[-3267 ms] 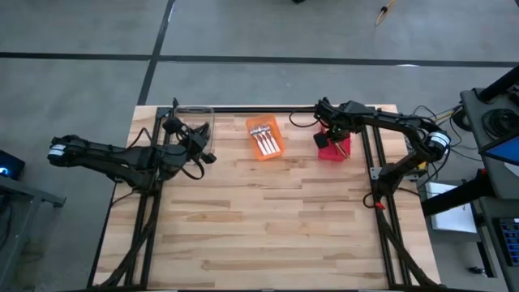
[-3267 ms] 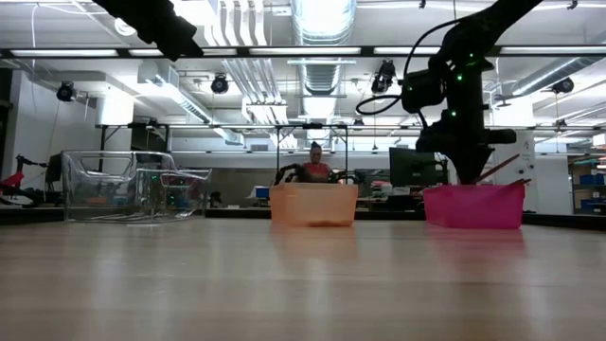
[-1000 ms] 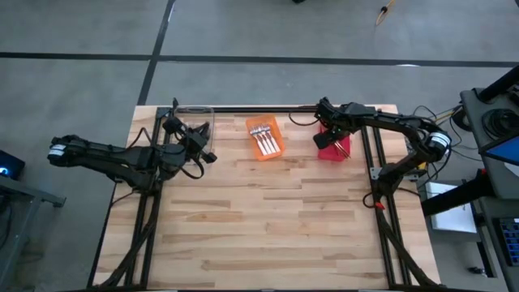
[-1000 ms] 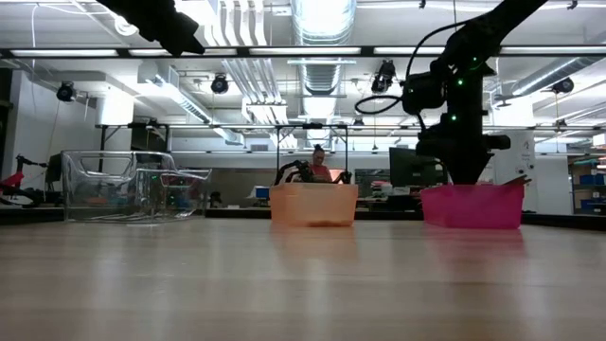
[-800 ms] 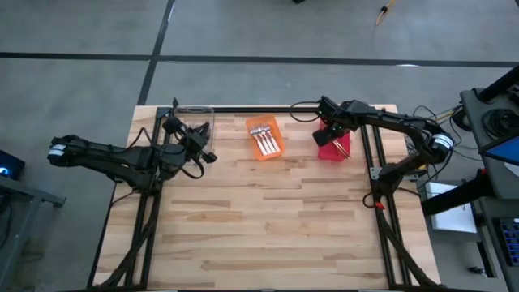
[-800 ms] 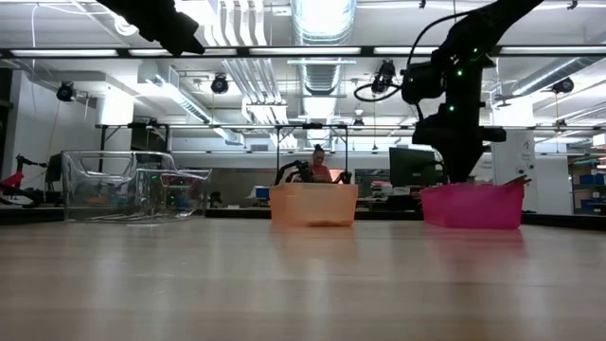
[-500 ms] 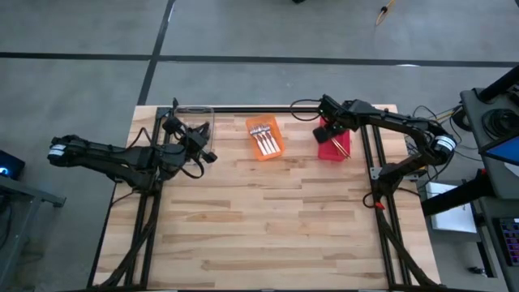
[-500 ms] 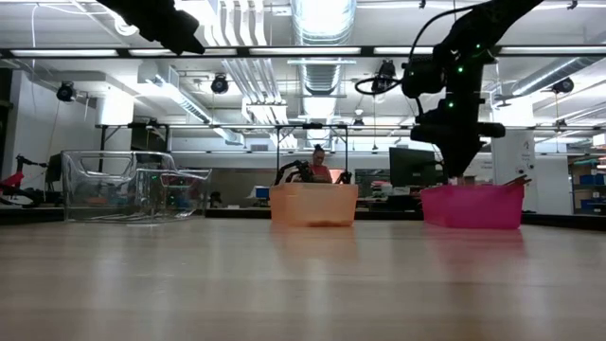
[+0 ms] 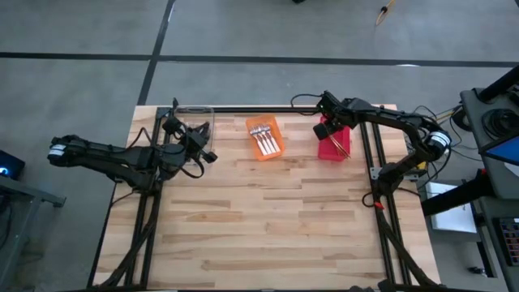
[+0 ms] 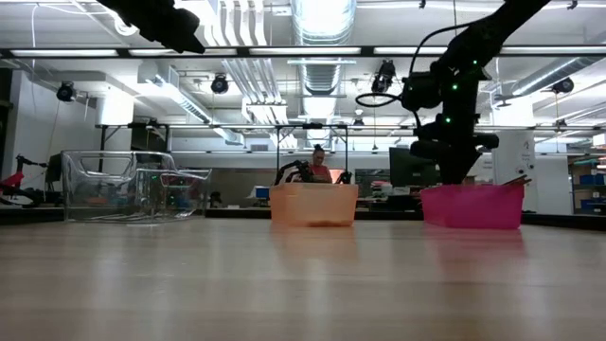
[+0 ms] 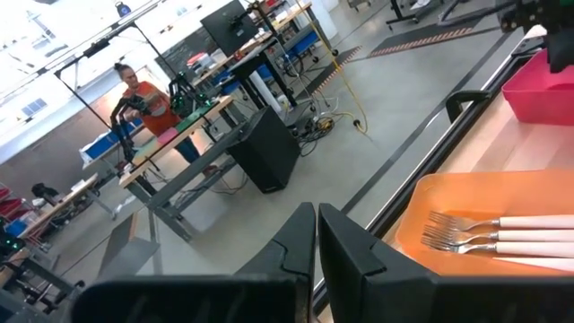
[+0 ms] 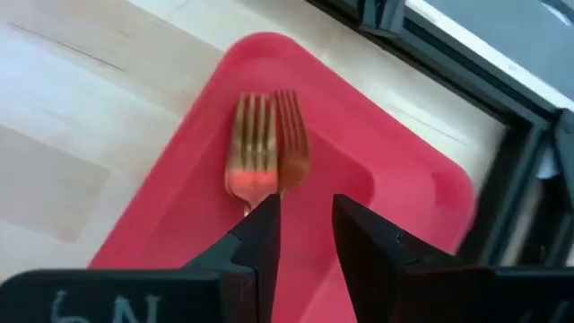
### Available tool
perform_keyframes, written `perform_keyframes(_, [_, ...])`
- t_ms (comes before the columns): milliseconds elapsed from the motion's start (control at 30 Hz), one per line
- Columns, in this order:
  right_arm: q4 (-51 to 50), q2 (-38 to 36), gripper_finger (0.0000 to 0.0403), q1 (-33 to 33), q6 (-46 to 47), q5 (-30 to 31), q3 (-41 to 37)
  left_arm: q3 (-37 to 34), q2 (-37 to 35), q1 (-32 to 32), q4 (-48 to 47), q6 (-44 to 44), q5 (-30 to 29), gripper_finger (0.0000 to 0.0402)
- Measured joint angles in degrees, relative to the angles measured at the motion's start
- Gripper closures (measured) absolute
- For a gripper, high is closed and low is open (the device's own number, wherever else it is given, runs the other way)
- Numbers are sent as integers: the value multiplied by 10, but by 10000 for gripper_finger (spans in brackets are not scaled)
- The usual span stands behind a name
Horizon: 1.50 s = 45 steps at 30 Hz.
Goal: Sort silverware by color (type)
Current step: Adjust the gold fork
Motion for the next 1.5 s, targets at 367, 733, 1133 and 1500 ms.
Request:
perform_keyframes(367, [100,0,305,-38,-13,-55,-54,0,0,0,1,-5,0,401])
perform_keyframes(733, [139,0,305,-46,-7,-54,-79,0,0,0,2,-6,0,401])
perform_keyframes(1133, [159,0,305,-46,-7,-39,-82,0,0,0,3,-14,0,401])
perform_keyframes(1500, [190,0,305,-46,2,-38,-111,0,0,0,3,-15,0,401])
